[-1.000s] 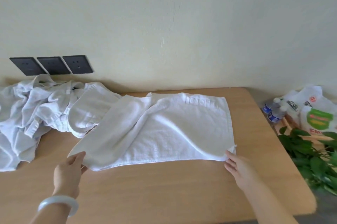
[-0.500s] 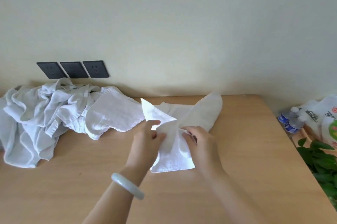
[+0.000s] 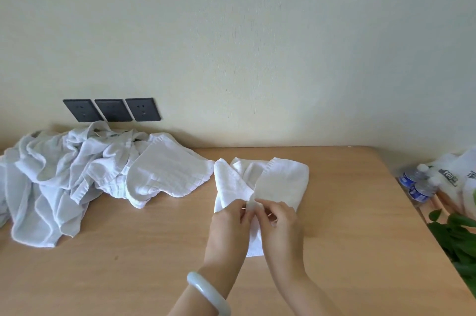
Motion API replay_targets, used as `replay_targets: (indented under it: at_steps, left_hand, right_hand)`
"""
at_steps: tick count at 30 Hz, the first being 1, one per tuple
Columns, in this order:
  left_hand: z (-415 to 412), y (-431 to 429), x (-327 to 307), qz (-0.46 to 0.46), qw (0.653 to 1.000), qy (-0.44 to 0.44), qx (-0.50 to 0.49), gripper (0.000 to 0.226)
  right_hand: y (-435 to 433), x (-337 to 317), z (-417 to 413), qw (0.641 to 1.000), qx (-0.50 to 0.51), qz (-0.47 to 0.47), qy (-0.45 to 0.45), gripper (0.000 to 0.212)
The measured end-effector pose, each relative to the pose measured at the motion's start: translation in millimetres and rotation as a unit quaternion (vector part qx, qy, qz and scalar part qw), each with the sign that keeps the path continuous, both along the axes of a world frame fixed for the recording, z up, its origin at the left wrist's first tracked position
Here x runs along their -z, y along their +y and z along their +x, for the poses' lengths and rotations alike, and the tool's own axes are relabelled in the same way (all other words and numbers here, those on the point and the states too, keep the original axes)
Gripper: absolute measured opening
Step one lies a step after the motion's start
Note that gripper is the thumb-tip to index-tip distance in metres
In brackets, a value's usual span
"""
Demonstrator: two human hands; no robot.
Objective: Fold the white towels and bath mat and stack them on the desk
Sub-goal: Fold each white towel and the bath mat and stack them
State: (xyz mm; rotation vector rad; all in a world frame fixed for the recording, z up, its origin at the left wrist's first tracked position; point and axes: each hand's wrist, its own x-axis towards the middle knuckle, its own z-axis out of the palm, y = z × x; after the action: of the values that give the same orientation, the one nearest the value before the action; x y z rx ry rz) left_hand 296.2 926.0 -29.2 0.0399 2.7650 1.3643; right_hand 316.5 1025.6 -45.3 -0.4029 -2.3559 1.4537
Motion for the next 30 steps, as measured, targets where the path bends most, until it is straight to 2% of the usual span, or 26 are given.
replay_targets:
  at_steps: [3, 6, 11, 16, 24, 30]
  left_hand:
    - [3, 5, -5, -0.018, 0.999, 0.023, 0.033, 0.02]
    - [3, 3, -7, -0.013, 0.999, 0.031, 0.043, 0.023]
    - [2, -3, -15, 0.032, 0.997, 0.05, 0.05, 0.022]
    - [-7, -10, -19, 0.061, 0.996, 0.039, 0.046, 0.02]
    - [-15, -12, -17, 0.062, 0.992, 0.074, 0.08, 0.018]
    - [-14, -10, -16, 0.062, 0.986, 0.107, 0.114, 0.022]
  right_hand:
    - [1, -8, -1, 0.996, 0.0, -0.085, -0.014, 0.007]
    - [5, -14, -2, 0.992, -0.014, -0.124, -0.018, 0.008]
    - [13, -22, -5, 0.976, -0.072, -0.201, -0.039, 0.03]
    - [23, -30, -6, 0.971, -0.109, -0.205, -0.047, 0.038]
    - [26, -43, -5, 0.959, -0.125, -0.246, -0.055, 0.027]
    - [28, -47, -10, 0.967, -0.11, -0.222, -0.065, 0.014]
